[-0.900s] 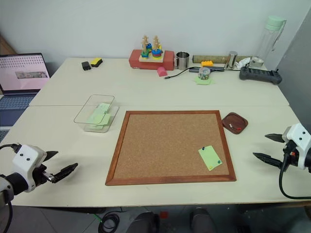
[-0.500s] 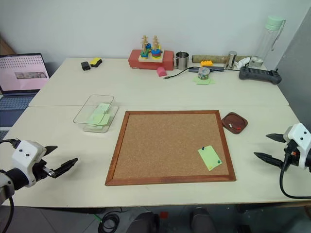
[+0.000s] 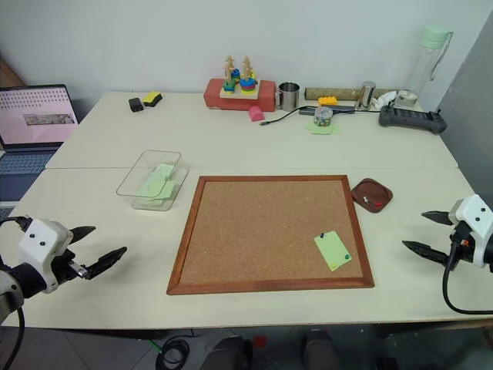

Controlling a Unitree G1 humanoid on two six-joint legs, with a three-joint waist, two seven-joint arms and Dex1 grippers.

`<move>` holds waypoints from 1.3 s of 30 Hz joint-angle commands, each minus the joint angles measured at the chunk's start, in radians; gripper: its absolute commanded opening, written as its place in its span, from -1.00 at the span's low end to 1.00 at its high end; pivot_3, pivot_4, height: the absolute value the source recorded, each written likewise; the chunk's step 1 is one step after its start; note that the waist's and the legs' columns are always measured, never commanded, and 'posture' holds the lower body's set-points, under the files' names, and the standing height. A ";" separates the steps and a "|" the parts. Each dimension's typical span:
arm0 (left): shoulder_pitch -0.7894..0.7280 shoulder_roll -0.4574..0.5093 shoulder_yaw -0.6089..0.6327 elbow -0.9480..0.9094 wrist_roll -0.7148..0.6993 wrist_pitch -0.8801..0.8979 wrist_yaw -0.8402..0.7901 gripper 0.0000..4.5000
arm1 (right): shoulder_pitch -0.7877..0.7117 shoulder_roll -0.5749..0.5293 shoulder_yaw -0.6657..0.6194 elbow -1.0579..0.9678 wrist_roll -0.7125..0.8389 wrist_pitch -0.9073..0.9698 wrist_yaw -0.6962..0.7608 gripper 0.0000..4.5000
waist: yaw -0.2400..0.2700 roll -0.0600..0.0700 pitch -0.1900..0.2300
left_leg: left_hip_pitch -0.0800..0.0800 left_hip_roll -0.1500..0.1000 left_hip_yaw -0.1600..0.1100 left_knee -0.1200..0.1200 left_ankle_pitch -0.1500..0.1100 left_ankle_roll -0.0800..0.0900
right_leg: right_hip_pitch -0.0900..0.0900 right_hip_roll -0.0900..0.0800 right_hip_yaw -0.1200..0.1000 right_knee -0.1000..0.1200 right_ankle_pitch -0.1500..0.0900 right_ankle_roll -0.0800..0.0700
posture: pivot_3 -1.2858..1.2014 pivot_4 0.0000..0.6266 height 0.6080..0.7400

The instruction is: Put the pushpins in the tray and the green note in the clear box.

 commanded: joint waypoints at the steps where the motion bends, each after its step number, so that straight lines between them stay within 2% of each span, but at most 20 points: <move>1: -0.013 -0.002 0.027 -0.026 -0.019 0.000 0.003 0.98 | -0.010 -0.009 -0.016 -0.019 0.004 -0.008 0.000 1.00 | 0.000 0.000 0.000 | 0.000 0.000 0.000 0.000 0.000 0.000 | 0.000 0.000 0.000 0.000 0.000 0.000 | 0.03 -0.52 1.00; 7: -0.028 -0.006 0.011 -0.062 -0.044 0.010 -0.014 0.98 | -0.001 -0.005 -0.022 -0.034 0.008 -0.005 -0.005 1.00 | 0.000 0.000 0.000 | 0.000 0.000 0.000 0.000 0.000 0.000 | 0.000 0.000 0.000 0.000 0.000 0.000 | 0.03 -0.52 1.00; 10: -0.043 -0.004 -0.006 -0.098 -0.056 0.023 -0.024 0.78 | 0.001 -0.004 -0.023 -0.046 0.013 0.002 -0.007 1.00 | 0.000 0.000 0.000 | 0.000 0.000 0.000 0.000 0.000 0.000 | 0.000 0.000 0.000 0.000 0.000 0.000 | 0.03 -0.52 1.00; 14: -0.080 0.013 -0.063 -0.180 -0.059 0.061 -0.038 0.38 | 0.006 -0.001 -0.027 -0.080 0.027 0.021 -0.009 1.00 | 0.000 0.000 0.000 | 0.000 0.000 0.000 0.000 0.000 0.000 | 0.000 0.000 0.000 0.000 0.000 0.000 | 0.03 -0.52 1.00; 19: -0.184 0.014 -0.216 -0.296 -0.070 0.140 -0.063 -0.06 | 0.015 0.018 -0.038 -0.155 0.067 0.073 -0.020 1.00 | 0.001 0.000 0.000 | 0.000 -0.001 0.000 0.000 0.000 0.000 | 0.000 0.000 0.000 0.000 0.000 0.000 | 0.03 -0.52 1.00; 27: -0.350 -0.098 -0.467 -0.346 -0.055 0.223 -0.046 -0.81 | 0.014 0.072 -0.041 -0.346 0.191 0.222 -0.076 1.00 | 0.000 0.000 0.000 | 0.000 -0.003 -0.002 0.001 0.000 0.000 | 0.000 0.000 0.001 0.001 0.001 0.001 | 0.03 -0.52 1.00; 30: -0.411 -0.157 -0.547 -0.323 -0.045 0.232 -0.045 -0.98 | 0.014 0.081 -0.016 -0.392 0.203 0.243 -0.082 1.00 | 0.001 0.000 0.000 | -0.001 -0.004 -0.003 0.001 0.000 0.000 | 0.000 0.001 0.000 0.001 0.001 0.002 | 0.03 -0.52 1.00; 34: -0.447 -0.200 -0.667 -0.256 0.040 0.162 -0.072 -0.98 | -0.021 0.094 0.044 -0.415 0.193 0.262 -0.095 1.00 | 0.002 0.000 0.000 | -0.001 -0.005 -0.002 0.003 0.000 0.000 | 0.001 0.001 0.000 0.001 0.001 0.002 | 0.03 -0.52 1.00; 39: -0.483 -0.305 -0.740 -0.146 0.083 0.099 -0.060 -0.98 | -0.107 0.135 0.174 -0.400 0.142 0.254 -0.109 1.00 | 0.001 0.000 0.000 | -0.001 -0.005 -0.002 0.003 0.000 0.000 | 0.001 0.001 0.001 0.001 0.001 0.002 | 0.03 -0.52 1.00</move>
